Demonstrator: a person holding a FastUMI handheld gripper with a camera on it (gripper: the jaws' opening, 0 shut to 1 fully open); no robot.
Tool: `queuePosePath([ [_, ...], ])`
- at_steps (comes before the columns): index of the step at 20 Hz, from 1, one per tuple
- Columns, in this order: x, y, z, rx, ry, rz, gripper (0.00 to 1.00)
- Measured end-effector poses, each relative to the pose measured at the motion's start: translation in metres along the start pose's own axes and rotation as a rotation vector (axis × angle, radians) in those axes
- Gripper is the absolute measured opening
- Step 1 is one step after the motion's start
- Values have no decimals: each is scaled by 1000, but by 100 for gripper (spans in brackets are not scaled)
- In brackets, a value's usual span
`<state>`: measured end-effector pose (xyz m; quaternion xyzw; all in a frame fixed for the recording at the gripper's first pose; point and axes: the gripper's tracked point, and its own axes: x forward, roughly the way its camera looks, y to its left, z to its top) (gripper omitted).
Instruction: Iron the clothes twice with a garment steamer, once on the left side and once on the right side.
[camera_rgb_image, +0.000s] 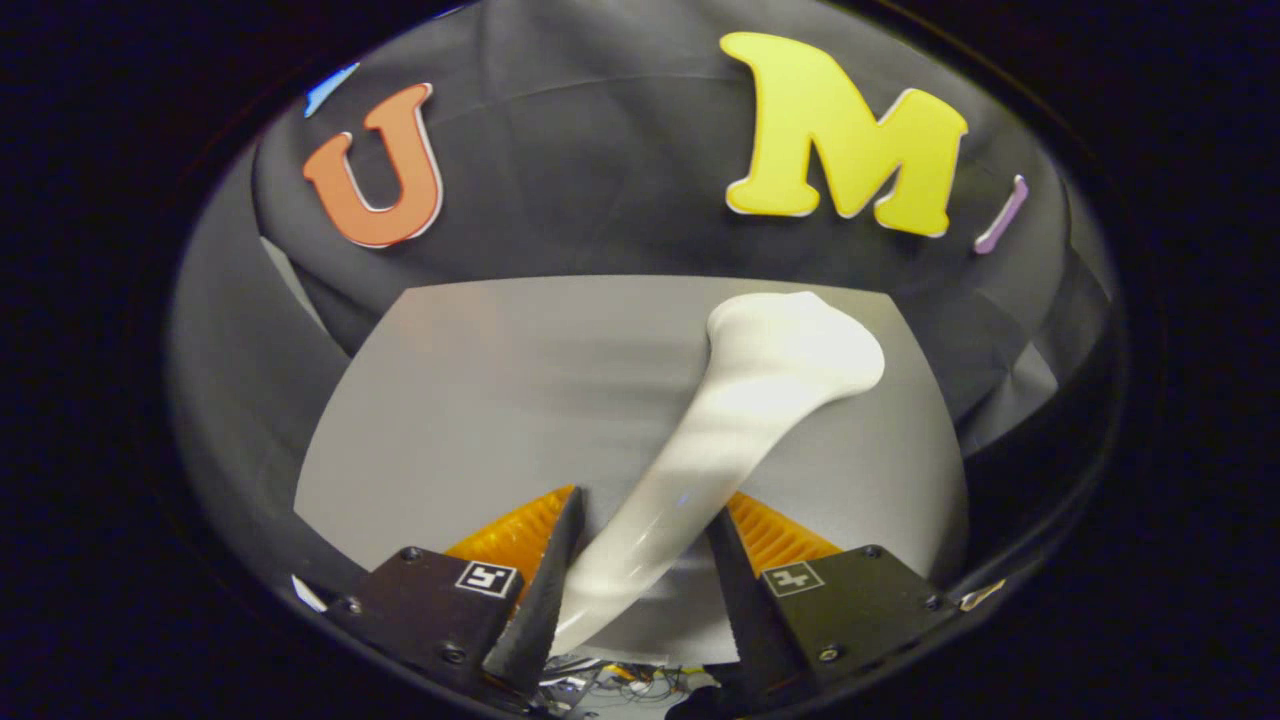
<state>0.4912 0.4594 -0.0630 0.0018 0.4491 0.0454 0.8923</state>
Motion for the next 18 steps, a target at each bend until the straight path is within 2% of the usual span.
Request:
queuePosePath([
  [3, 2, 8, 3, -37, -22, 68, 68],
  [10, -10, 29, -5, -33, -46, 234, 33],
  [14, -36, 26, -4, -53, -107, 293, 29],
  [18, -81, 20, 2, -82, -203, 362, 29],
])
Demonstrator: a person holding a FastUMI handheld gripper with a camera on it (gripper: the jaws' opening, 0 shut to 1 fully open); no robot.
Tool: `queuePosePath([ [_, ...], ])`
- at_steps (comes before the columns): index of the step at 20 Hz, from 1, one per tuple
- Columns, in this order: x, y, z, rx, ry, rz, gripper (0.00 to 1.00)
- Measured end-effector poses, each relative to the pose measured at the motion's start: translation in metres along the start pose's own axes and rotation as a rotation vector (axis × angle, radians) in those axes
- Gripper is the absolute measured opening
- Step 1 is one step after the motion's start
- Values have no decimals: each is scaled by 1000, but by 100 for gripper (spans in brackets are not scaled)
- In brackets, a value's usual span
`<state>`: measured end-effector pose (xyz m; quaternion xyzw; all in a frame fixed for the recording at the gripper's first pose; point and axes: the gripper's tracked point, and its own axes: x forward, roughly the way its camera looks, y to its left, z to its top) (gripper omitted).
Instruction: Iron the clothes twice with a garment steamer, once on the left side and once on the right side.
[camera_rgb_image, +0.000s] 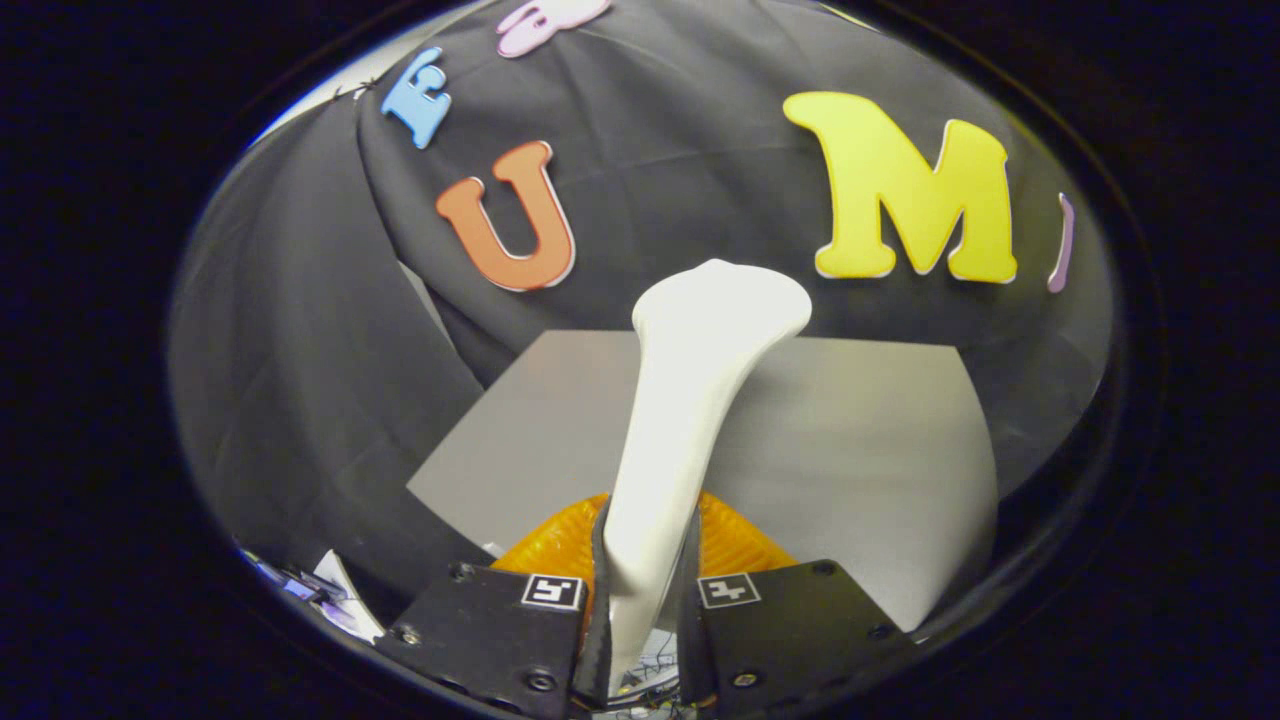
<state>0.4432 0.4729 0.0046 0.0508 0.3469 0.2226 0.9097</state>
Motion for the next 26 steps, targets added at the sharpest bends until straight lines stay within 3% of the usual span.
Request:
queuePosePath([
  [10, -144, 13, -1, -129, -198, 79, 29],
  [21, -323, -43, -20, -197, -418, -49, 29],
  [26, -379, -81, -22, -227, -485, -141, 29],
])
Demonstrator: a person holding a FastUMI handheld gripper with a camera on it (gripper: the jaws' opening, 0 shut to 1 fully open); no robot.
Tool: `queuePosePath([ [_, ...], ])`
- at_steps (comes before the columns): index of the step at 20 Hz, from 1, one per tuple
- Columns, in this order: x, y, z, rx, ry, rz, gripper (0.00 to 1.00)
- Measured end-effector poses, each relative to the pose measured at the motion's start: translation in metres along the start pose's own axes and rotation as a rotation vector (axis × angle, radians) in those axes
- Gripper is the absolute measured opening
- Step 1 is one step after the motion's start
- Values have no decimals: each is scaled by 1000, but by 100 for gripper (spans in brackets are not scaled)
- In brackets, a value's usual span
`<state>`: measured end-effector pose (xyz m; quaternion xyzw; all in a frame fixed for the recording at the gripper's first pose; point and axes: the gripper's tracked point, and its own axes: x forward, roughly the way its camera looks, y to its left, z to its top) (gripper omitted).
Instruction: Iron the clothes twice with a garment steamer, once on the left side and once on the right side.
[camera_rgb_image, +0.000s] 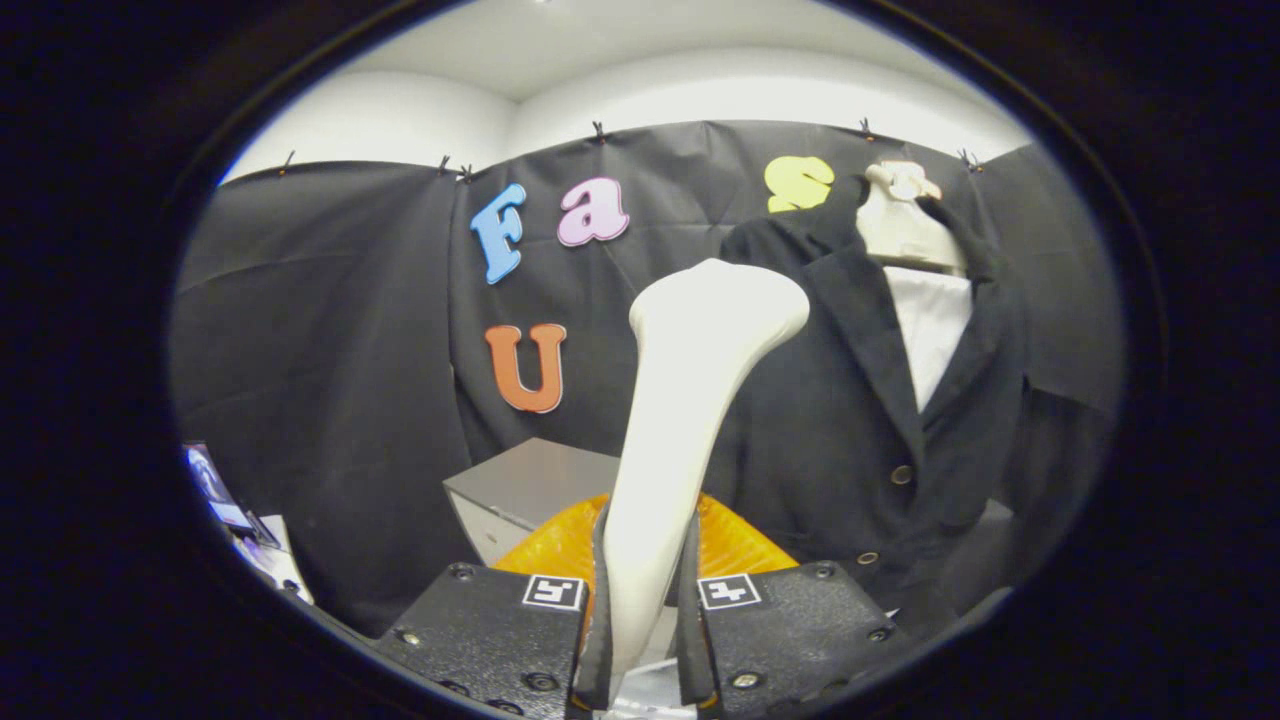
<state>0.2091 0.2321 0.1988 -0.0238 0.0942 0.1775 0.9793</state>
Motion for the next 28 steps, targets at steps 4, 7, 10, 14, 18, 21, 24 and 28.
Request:
queuePosePath([
  [4, -24, -28, 21, -35, -61, -47, 29],
  [7, -35, -49, 45, -67, -119, -75, 29],
  [10, -36, -62, 58, -79, -151, -60, 29],
  [14, -19, -86, 59, -91, -164, -42, 29],
  [18, 12, -99, 38, -70, -120, -17, 29],
  [21, 31, -105, 19, -49, -85, 8, 28],
  [24, 45, -107, -4, -40, -45, 25, 29],
  [28, 56, -104, -36, -46, -5, 37, 29],
])
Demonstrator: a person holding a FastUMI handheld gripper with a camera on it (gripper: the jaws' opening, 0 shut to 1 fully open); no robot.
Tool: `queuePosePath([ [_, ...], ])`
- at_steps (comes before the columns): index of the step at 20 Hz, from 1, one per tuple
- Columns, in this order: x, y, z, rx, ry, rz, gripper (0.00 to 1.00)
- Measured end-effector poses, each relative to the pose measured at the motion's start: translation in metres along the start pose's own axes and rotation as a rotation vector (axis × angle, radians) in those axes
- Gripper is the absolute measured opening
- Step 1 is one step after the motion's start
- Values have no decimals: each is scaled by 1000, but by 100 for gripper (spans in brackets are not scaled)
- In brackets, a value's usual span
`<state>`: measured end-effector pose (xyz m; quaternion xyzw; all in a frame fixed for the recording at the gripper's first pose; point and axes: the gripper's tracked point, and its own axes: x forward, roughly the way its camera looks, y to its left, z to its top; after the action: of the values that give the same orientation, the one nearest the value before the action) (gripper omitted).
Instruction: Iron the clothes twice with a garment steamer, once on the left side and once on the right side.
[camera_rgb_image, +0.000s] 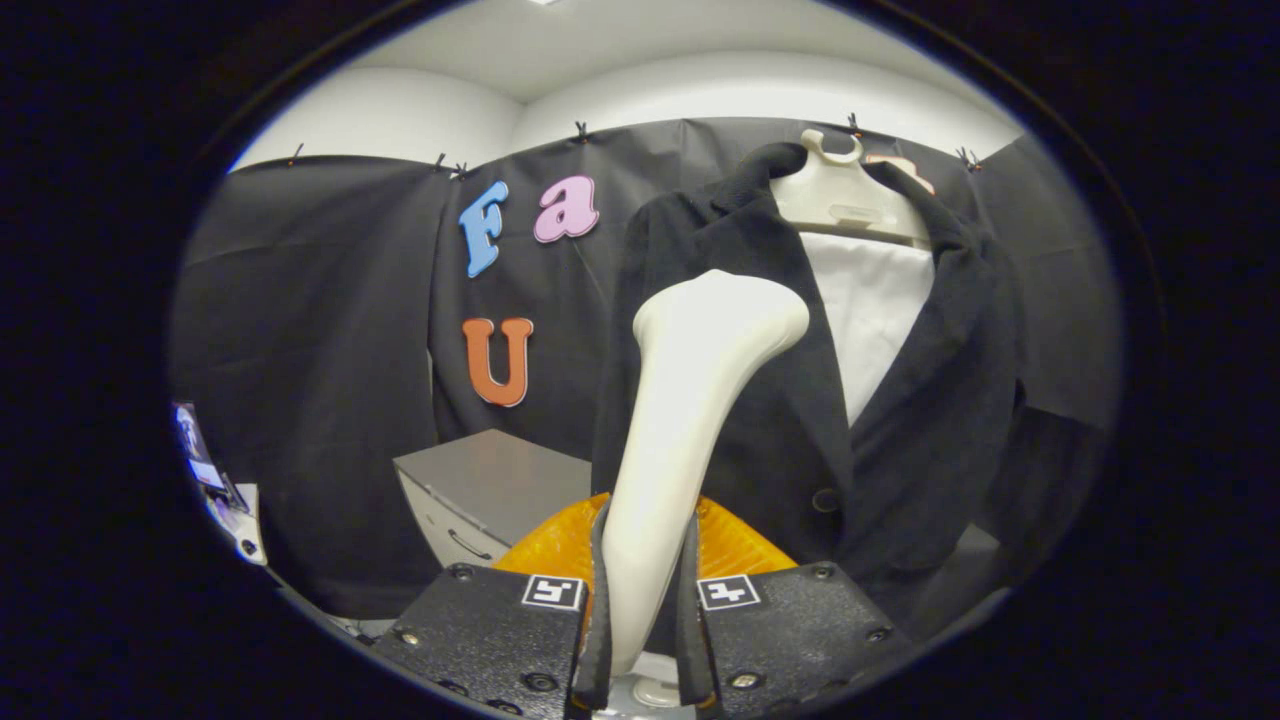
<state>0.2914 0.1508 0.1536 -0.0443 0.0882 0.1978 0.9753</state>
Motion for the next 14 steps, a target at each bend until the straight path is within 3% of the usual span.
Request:
queuePosePath([
  [14, -9, -5, -136, 61, 177, -28, 29],
])
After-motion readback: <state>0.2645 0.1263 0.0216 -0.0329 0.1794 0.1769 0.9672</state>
